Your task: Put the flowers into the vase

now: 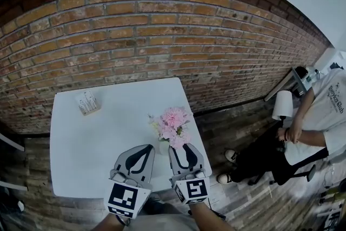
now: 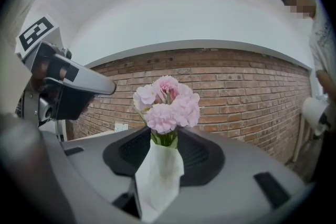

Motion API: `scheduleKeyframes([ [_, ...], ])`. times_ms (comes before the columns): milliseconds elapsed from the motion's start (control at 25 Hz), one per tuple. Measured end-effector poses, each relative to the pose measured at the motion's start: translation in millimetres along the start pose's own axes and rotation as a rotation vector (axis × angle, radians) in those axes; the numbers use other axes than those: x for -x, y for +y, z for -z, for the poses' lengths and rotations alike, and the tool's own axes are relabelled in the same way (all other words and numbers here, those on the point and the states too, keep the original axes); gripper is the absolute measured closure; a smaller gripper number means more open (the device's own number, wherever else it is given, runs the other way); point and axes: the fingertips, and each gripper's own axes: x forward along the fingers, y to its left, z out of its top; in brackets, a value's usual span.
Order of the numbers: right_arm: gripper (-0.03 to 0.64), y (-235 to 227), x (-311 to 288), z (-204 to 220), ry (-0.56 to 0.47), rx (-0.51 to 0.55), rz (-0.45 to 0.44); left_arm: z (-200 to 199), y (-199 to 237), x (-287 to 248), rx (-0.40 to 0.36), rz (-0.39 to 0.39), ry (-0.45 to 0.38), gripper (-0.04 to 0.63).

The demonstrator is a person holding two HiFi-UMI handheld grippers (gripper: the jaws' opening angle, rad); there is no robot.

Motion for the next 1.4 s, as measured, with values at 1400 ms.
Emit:
scheduleKeyframes([
  [1400,0.481,14.0,50.1,-53.4,-0.075,0.035,0.042,-9.9,-32.1,30.1,-0.018,0.012,-0.040,0.588],
])
